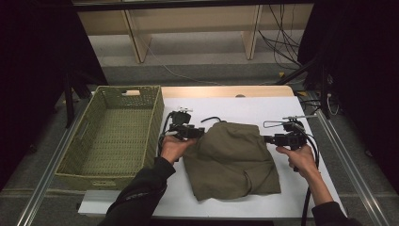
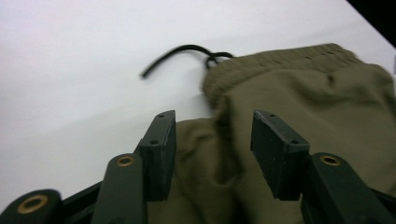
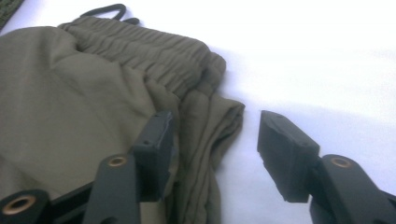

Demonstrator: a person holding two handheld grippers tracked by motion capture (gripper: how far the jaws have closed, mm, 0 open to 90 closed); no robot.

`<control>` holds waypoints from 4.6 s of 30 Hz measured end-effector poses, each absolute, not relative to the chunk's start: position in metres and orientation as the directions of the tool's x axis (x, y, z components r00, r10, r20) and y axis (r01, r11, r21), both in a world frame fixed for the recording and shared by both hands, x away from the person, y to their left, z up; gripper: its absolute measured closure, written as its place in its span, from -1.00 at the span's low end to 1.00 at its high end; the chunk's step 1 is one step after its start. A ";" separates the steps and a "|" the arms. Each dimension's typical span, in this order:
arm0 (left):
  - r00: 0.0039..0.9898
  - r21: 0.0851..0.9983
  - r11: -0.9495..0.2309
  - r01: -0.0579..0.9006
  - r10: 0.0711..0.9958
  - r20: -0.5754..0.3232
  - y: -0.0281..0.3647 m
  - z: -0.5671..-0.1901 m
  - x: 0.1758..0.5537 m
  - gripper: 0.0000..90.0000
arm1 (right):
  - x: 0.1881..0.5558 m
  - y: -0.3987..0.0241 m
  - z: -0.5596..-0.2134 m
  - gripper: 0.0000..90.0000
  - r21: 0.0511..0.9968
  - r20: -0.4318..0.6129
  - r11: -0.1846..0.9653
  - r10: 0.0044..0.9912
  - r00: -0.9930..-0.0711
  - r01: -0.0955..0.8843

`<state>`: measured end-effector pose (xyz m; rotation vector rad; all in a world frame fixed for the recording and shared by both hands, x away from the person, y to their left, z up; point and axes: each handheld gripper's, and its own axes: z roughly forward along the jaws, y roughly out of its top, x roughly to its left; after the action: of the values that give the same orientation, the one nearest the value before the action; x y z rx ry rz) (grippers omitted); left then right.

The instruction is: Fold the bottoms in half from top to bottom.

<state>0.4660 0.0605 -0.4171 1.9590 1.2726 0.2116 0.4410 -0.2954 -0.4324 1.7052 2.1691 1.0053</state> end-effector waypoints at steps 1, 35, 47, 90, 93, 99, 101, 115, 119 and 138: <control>0.491 0.666 -0.206 0.717 0.827 -0.272 0.056 -0.419 0.468 0.06 | 0.441 -0.295 -0.432 -0.04 0.622 0.235 0.112 0.917 -0.322 0.775; 0.681 0.656 -0.398 0.641 0.689 -0.247 0.047 -0.456 0.416 0.95 | 0.481 -0.243 -0.455 0.20 0.467 0.276 0.262 0.864 -0.421 0.844; 0.715 0.647 -0.444 0.620 0.659 -0.233 0.055 -0.462 0.391 0.85 | 0.431 -0.247 -0.420 0.70 0.610 0.263 0.282 0.810 -0.524 0.741; 0.580 0.566 -0.367 0.738 0.775 -0.253 0.008 -0.449 0.505 0.98 | 0.374 -0.253 -0.422 0.79 0.692 0.189 0.335 0.771 -0.608 0.639; 0.596 0.556 -0.386 0.736 0.759 -0.261 0.011 -0.447 0.501 0.98 | 0.374 -0.253 -0.423 0.78 0.694 0.182 0.339 0.771 -0.611 0.635; 0.648 0.572 -0.428 0.700 0.716 -0.258 0.022 -0.434 0.479 0.98 | 0.370 -0.256 -0.423 0.64 0.680 0.184 0.354 0.766 -0.617 0.642; 0.657 0.589 -0.420 0.691 0.705 -0.267 0.029 -0.430 0.470 0.99 | 0.370 -0.258 -0.425 0.57 0.681 0.182 0.358 0.761 -0.622 0.638; 0.736 0.652 -0.451 0.609 0.628 -0.253 0.050 -0.427 0.399 0.98 | 0.365 -0.279 -0.410 0.24 0.720 0.260 0.293 0.726 -0.636 0.629; 0.754 0.665 -0.469 0.581 0.619 -0.221 0.049 -0.424 0.385 0.99 | 0.368 -0.286 -0.398 0.26 0.754 0.264 0.237 0.744 -0.613 0.612; 0.811 0.692 -0.504 0.517 0.547 -0.207 0.051 -0.416 0.338 0.98 | 0.414 -0.252 -0.410 0.93 0.637 0.259 0.336 0.754 -0.603 0.694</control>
<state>0.3378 0.0513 -0.4164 2.2013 0.7790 0.0495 0.4143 -0.2517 -0.4096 1.3578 2.4996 1.1259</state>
